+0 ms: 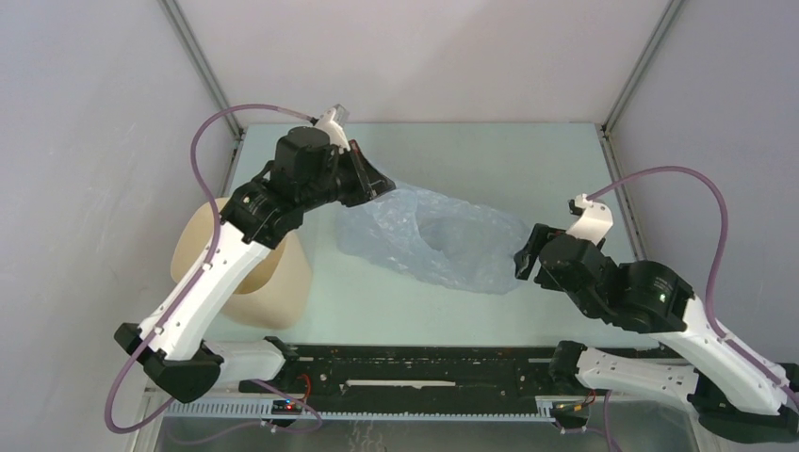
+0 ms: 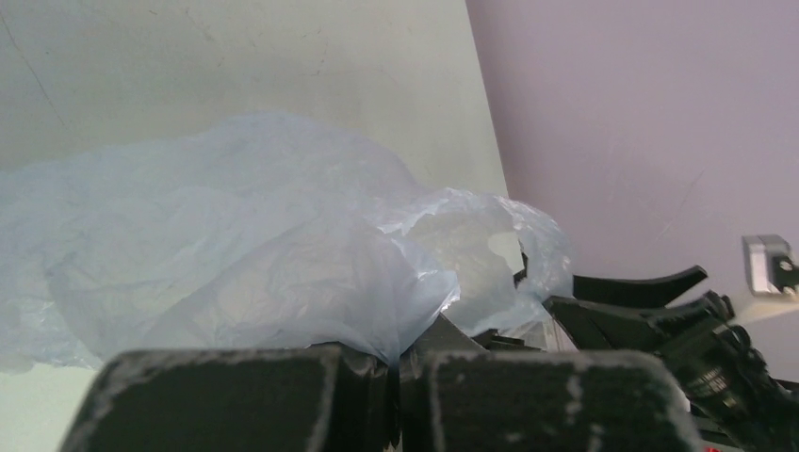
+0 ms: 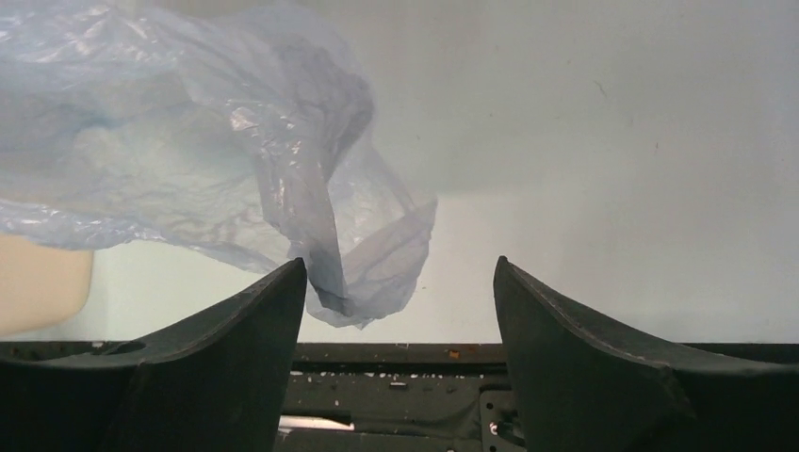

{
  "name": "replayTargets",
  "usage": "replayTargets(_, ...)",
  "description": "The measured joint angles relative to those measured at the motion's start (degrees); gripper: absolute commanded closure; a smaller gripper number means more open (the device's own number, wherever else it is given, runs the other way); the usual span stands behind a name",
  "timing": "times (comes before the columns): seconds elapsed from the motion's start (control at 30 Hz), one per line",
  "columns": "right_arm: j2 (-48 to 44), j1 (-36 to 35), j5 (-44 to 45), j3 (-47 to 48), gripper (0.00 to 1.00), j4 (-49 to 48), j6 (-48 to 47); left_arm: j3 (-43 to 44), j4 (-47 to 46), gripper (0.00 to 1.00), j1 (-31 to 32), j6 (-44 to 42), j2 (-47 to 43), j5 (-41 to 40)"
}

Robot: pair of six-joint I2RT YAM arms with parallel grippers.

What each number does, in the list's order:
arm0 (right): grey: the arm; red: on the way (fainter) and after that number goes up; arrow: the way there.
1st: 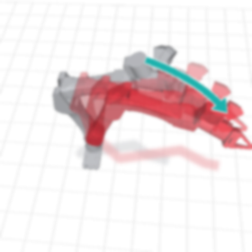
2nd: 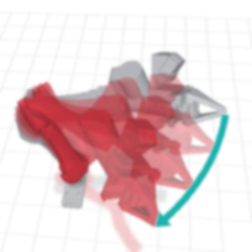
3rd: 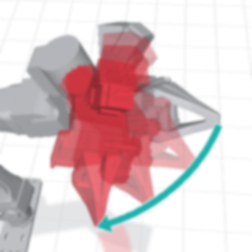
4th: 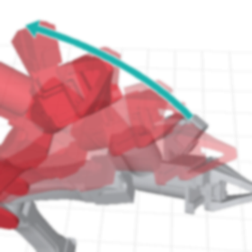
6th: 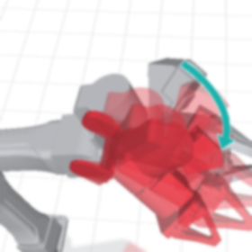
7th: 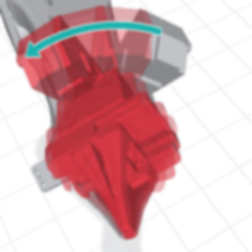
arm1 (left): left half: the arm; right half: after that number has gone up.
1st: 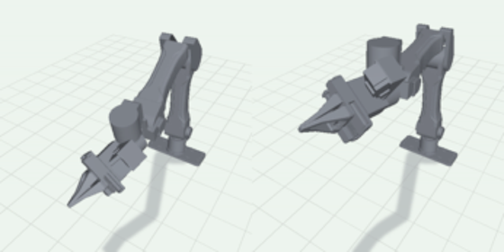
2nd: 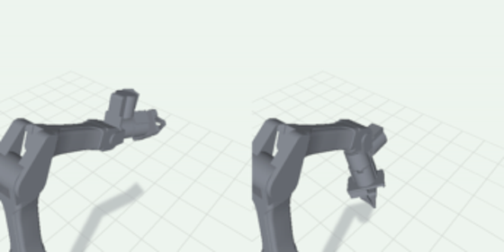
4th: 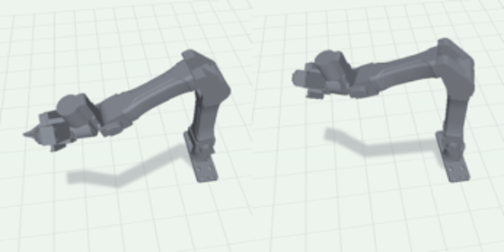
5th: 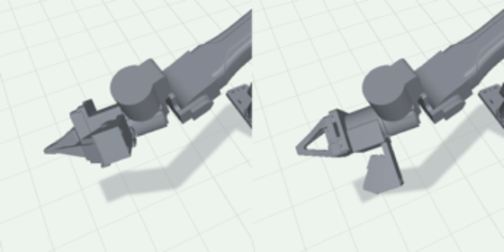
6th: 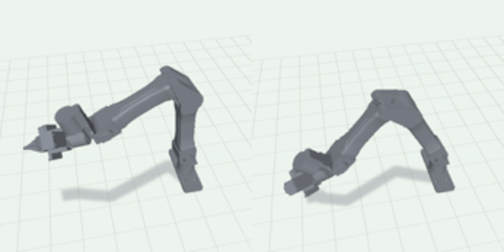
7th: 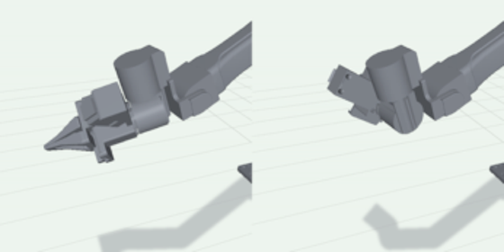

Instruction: Put the trash bags into the trash bin

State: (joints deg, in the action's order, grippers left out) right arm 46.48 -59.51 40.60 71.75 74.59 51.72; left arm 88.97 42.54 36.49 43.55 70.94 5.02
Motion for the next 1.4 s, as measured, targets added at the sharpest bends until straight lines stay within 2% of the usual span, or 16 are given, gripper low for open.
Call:
replayTargets(0.1,-0.33,2.93,-2.36,-2.60,0.17,-3.54,-2.27,0.00,0.02,1.00,0.00,0.07,-0.44,0.39)
replayTargets(0.23,0.81,3.17,-5.44,-3.93,0.12,-6.27,-4.28,-0.07,-0.02,1.00,0.00,0.68,-0.85,1.03)
replayTargets(0.3,1.77,3.04,-7.13,-3.98,0.02,-8.13,-6.27,-0.15,-0.04,1.00,0.00,1.22,-1.11,1.11)
replayTargets(0.33,2.14,2.75,-7.91,-4.00,0.00,-9.29,-7.21,-0.15,-0.07,1.00,0.00,1.49,-1.27,1.14)
replayTargets(0.5,3.52,0.02,-10.03,-4.24,0.00,-15.39,-11.39,-0.15,-0.44,1.00,0.00,1.97,-2.01,1.14)
replayTargets(0.63,6.84,1.33,-5.90,-4.59,0.00,-16.31,-10.78,-0.15,-0.31,1.00,0.00,2.10,-2.01,1.09)
replayTargets(0.8,11.69,7.93,-5.20,-8.11,0.00,-23.52,-16.33,-0.07,0.44,1.00,0.00,2.12,-1.49,0.98)
replayTargets(0.93,13.75,17.18,-10.16,-11.45,0.00,-32.20,-24.00,-0.02,1.01,1.00,0.00,2.12,-0.33,0.98)
replayTargets(1.13,15.96,24.52,-20.37,-17.97,0.01,-48.02,-36.48,1.77,3.50,1.00,-0.04,2.14,2.10,0.79)
replayTargets(1.27,19.15,29.86,-25.55,-18.51,0.08,-54.23,-41.09,3.10,4.87,1.00,-0.04,2.12,2.69,0.83)
replayTargets(1.3,19.52,30.95,-26.29,-18.51,0.14,-55.36,-41.77,3.21,5.11,1.00,-0.04,2.10,2.69,0.85)
replayTargets(1.37,20.02,32.63,-27.12,-18.51,0.33,-57.66,-43.43,3.41,5.42,1.00,-0.04,2.10,2.67,1.07)
replayTargets(1.4,20.35,33.31,-27.58,-18.51,0.51,-58.71,-44.04,3.41,5.55,1.00,-0.04,2.08,2.67,1.22)
